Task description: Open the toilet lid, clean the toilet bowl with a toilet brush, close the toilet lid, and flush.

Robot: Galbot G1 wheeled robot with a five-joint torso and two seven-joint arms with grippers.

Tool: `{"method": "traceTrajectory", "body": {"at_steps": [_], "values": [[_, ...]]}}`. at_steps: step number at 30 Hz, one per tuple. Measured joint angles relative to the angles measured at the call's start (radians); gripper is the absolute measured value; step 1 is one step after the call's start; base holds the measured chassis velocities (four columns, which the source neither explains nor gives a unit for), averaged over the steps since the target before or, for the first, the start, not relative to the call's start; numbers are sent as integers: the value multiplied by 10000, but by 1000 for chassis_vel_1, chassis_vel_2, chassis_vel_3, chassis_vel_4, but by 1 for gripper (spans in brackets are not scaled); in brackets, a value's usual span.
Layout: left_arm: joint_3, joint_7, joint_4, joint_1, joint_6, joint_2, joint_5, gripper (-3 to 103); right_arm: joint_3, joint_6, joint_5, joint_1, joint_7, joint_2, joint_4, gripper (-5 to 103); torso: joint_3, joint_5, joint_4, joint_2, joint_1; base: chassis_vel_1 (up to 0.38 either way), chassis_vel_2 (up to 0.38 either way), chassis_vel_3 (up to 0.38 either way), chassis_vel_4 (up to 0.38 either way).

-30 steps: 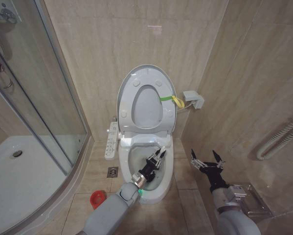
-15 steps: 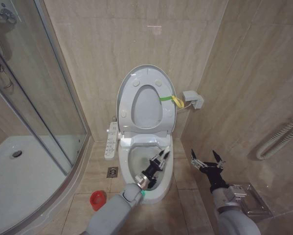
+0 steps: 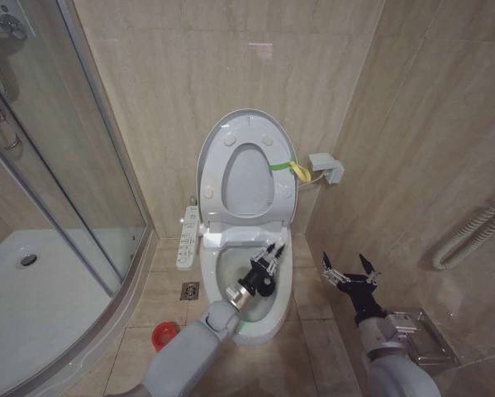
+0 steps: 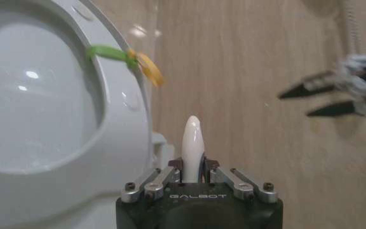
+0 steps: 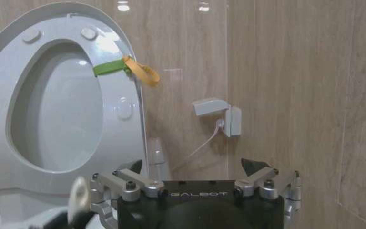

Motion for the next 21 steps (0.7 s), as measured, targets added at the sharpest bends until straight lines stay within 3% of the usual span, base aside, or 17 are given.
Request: {"method": "traceTrajectory", "body": {"at_steps": [3,6,16,21], "values": [[-176,106,1392,-165,-286,-176,53,20,0,0,0,0,0,0,0,100,-1,1,-1,0,0,0,0,0,0],[-331,107,1727,-353,-310,-192,38,20,0,0,0,0,0,0,0,100,0,1,1,0,0,0,0,0,0],[-179,-2,218,2,-138,-155,6,20,0,0,0,0,0,0,0,100,0,1,-2,0,0,0,0,0,0],[-192,213,938,98,-304,-263,52,20,0,0,0,0,0,0,0,100,-1,-1,0,1,0,0,0,0,0]]}}
